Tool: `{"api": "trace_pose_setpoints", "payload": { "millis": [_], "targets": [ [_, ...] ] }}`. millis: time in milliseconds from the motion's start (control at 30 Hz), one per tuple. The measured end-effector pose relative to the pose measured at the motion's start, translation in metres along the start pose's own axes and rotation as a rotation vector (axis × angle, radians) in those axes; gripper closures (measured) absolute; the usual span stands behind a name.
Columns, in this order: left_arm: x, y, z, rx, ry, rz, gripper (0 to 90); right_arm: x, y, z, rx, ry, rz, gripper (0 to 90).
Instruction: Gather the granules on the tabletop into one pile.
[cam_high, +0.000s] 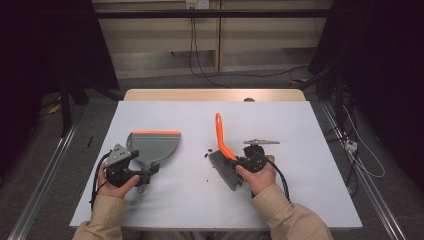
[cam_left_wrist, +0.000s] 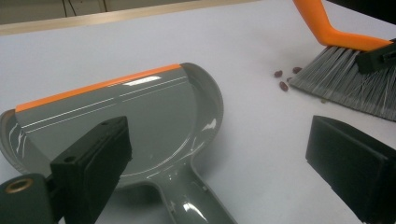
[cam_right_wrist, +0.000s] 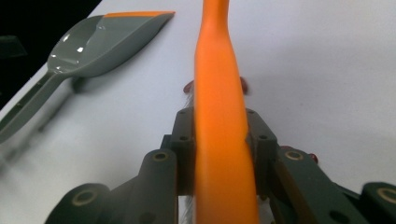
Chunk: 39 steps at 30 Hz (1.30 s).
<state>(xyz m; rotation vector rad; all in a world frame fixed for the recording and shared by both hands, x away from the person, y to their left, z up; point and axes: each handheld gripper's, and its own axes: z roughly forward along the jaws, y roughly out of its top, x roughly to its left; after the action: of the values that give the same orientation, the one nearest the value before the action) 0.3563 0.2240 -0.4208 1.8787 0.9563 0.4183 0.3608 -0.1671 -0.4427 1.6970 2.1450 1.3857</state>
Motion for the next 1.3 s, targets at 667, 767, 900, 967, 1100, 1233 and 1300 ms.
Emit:
{"api": "trace_pose_setpoints", "payload": {
  "millis": [667, 767, 900, 967, 1100, 1233, 1300],
  "targets": [
    [0.003, 0.000, 0.000, 0.003, 0.002, -0.003, 6.7, 0.062, 0.005, 0.037, 0.005, 0.147, -0.084, 71.0],
    [0.003, 0.000, 0.000, 0.004, 0.002, -0.005, 6.7, 0.064, 0.001, 0.047, 0.030, 0.129, -0.114, 71.0],
    [0.002, 0.000, 0.000, 0.001, 0.001, -0.005, 6.8, 0.055, 0.001, 0.043, 0.038, 0.089, -0.108, 70.7],
    [0.002, 0.000, 0.001, 0.001, 0.002, -0.007, 6.8, 0.048, 0.000, 0.039, 0.038, 0.084, -0.089, 70.6],
    [0.001, 0.000, 0.001, 0.001, 0.000, -0.002, 6.8, 0.036, 0.001, 0.030, 0.028, 0.052, -0.079, 70.6],
    [0.001, 0.000, 0.001, 0.004, 0.003, -0.003, 6.8, 0.026, 0.000, 0.021, 0.022, 0.035, -0.069, 70.5],
    [0.001, 0.000, 0.001, 0.002, 0.002, -0.002, 6.8, 0.022, -0.001, 0.018, 0.019, 0.029, -0.059, 70.5]
  ]
}}
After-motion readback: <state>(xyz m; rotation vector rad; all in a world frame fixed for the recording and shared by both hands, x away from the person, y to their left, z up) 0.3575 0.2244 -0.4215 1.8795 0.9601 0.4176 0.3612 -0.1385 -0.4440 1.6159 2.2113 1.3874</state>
